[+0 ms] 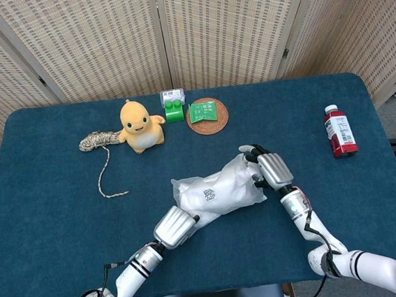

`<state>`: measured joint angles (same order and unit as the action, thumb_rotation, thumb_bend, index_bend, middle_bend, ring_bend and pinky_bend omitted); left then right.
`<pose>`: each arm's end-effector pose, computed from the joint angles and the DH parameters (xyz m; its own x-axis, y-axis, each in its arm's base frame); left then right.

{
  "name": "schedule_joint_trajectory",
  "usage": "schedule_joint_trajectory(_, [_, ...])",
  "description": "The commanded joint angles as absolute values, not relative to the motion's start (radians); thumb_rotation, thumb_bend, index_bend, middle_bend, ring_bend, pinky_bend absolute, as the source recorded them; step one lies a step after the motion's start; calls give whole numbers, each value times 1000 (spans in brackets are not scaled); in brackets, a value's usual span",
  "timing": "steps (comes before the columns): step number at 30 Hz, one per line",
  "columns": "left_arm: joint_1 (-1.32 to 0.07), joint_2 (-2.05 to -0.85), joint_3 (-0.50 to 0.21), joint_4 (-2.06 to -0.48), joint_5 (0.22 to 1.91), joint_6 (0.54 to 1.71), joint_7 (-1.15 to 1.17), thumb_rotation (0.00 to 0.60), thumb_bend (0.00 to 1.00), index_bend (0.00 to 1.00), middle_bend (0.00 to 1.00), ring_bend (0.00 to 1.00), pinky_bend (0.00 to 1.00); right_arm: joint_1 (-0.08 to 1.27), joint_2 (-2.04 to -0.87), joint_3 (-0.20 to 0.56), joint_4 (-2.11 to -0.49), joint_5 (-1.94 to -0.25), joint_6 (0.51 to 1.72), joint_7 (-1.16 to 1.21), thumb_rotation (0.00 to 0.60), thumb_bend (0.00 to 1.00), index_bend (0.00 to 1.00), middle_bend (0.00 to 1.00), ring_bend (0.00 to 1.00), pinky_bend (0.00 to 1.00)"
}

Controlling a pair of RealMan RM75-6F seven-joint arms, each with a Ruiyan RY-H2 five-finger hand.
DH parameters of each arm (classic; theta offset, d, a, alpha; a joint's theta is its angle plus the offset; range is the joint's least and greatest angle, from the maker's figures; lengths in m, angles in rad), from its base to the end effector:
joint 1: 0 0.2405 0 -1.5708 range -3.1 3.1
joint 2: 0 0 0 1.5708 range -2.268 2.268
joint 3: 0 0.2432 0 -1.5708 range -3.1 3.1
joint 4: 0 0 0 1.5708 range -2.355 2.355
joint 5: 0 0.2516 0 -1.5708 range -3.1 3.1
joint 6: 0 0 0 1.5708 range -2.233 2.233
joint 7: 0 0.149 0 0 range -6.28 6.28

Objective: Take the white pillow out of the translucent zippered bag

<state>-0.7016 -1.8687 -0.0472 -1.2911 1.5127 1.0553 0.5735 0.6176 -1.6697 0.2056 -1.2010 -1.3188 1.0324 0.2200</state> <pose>-0.0874 0.2622 -0.1499 0.6504 -0.0023 0.7596 0.5413 -0.7002 -0.4655 -0.1914 -0.3584 -0.0597 0.0504 -0.2547 0.9657 -0.9732 -0.2297 -0.0098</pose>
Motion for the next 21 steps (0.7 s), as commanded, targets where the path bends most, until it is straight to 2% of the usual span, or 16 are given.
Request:
schedule_joint_trajectory(1, [-702, -1869, -46, -1290, 1514, 1055, 570, 600, 65, 512, 1000, 917, 938, 618, -1671, 205, -1200, -1319, 1032, 220, 600, 559, 662, 212, 123, 292])
schedule_joint_trajectory(9, [-704, -1877, -45, -1279, 1513, 1051, 565, 600, 68, 513, 1000, 912, 936, 617, -1673, 204, -1198, -1321, 1030, 222, 600, 559, 662, 213, 123, 292])
schedule_joint_trajectory(21, [-707, -1886, -45, -1269, 1518, 1052, 561, 600, 247, 521, 1000, 904, 936, 616, -1671, 207, -1197, -1321, 1030, 229, 600, 562, 662, 214, 123, 292])
